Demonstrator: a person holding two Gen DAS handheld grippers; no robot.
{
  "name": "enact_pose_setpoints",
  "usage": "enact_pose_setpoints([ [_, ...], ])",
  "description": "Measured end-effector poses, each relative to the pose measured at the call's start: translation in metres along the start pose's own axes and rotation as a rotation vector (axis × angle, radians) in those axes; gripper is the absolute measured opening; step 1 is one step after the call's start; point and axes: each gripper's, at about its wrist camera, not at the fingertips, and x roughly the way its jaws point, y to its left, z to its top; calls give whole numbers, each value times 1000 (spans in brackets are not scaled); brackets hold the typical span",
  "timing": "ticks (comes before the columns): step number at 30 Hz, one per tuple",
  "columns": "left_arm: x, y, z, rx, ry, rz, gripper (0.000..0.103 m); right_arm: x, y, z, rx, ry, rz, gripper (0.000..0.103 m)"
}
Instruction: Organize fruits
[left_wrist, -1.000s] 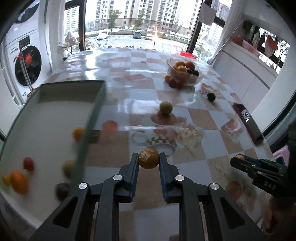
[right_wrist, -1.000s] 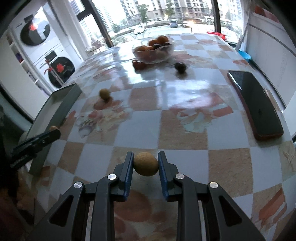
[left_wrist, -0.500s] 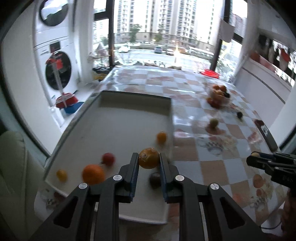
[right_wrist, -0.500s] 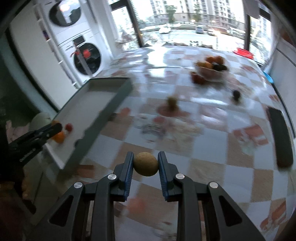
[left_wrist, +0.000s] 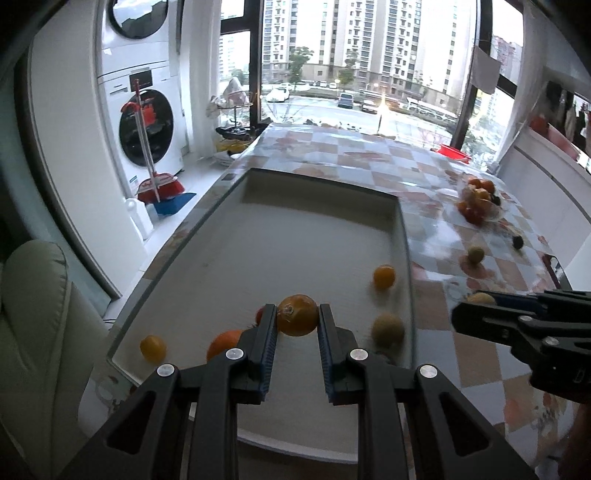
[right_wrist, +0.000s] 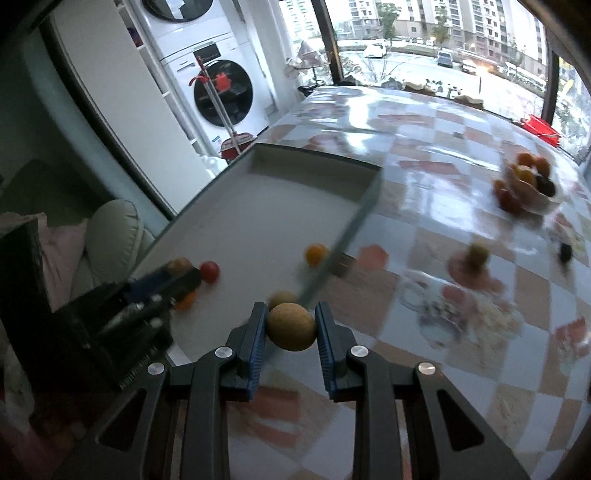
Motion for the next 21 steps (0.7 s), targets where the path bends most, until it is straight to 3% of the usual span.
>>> enact_pose_setpoints([
  [11,20,17,2,-37,43,41,23,40,19,17,-11,59,11,33],
  [13,22,17,1,-38,48,50,23,41,18,17,-7,64,10,60],
  [15,23,14,0,-28,49,59,23,38,18,16,-4,51,5,74],
  [16,23,13,0,-20,50,67,25,36,17,16,-5,43,1,75],
  [17,23,12,0,-14,51,69,36,33,16,16,-6,38,-2,76],
  [18,23,12,0,-10,49,71,64,31,15,16,-5,36,-5,78],
  [19,21,11,0,-14,41,80,76,28,13,16,3,31,-6,81],
  [20,16,11,0,-23,16,89,86,25,10,16,10,25,-5,81],
  [21,11,10,0,-26,-5,80,86,22,8,15,18,19,-5,81],
])
